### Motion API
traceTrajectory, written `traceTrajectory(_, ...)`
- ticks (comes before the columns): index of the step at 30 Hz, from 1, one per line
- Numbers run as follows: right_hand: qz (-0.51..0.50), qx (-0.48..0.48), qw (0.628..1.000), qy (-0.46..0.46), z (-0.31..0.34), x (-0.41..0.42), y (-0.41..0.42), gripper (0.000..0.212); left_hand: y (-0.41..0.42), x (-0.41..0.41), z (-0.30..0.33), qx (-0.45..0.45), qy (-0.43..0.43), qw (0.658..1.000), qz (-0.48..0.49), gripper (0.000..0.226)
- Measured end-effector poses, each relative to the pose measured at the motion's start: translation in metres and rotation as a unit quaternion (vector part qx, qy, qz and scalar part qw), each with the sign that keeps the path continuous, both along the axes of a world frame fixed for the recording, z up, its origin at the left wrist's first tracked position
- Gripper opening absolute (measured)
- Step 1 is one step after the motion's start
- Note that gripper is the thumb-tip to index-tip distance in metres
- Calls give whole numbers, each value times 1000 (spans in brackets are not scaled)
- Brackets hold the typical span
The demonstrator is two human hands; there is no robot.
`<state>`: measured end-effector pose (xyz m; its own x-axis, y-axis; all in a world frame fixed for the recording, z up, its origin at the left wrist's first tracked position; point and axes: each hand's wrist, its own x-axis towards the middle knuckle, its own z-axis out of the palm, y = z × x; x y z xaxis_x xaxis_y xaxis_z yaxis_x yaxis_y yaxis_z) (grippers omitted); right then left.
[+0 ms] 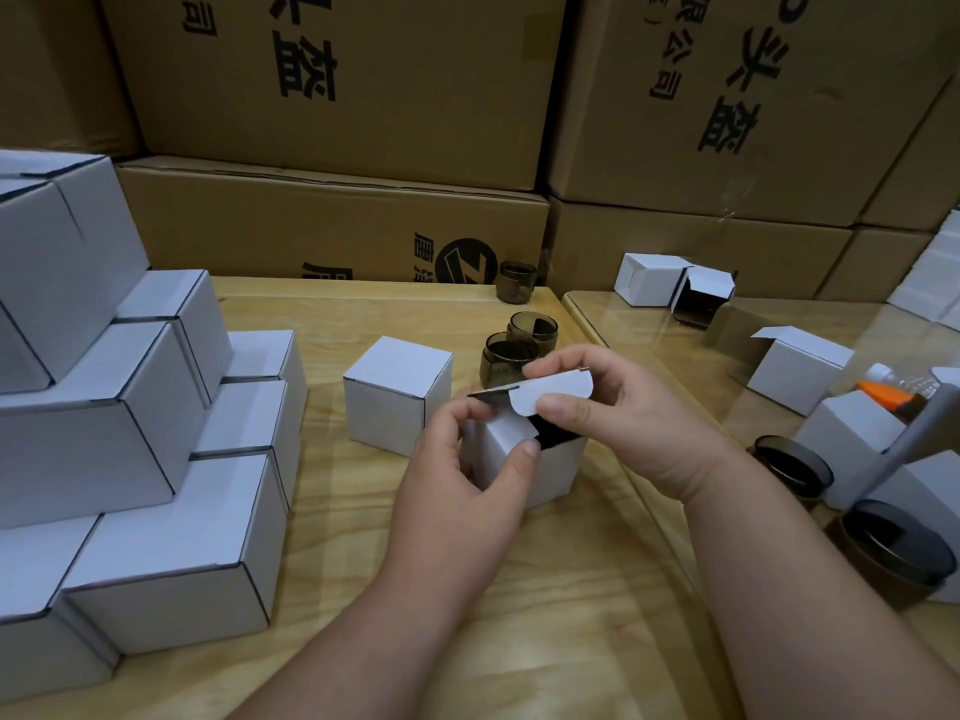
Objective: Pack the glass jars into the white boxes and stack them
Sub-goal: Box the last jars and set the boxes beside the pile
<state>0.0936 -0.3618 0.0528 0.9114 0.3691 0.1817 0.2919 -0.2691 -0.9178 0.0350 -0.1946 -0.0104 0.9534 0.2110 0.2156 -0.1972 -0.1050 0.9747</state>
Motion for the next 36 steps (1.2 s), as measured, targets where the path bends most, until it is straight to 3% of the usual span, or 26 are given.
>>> traceTrajectory(4, 12, 5, 1000, 17, -2, 1, -3, 36, -1, -1, 1, -20, -9, 1000, -3, 60)
traceTrajectory(21, 47, -99, 994, 9, -4, 1, -5, 12, 1, 3, -3, -19, -45, 999, -14, 51)
traceTrajectory(29, 51, -193, 980, 16, 3, 1, -10, 37, 0, 4, -5, -28, -36, 999, -28, 53)
traceTrajectory(33, 7, -128, 992, 8, 9, 2, -17, 44, 0, 2, -2, -75, -30, 996, -37, 37)
traceTrajectory(36, -35, -22, 999, -26, 19, 1, -21, 54, -1, 2, -3, -85, -19, 996, -33, 42)
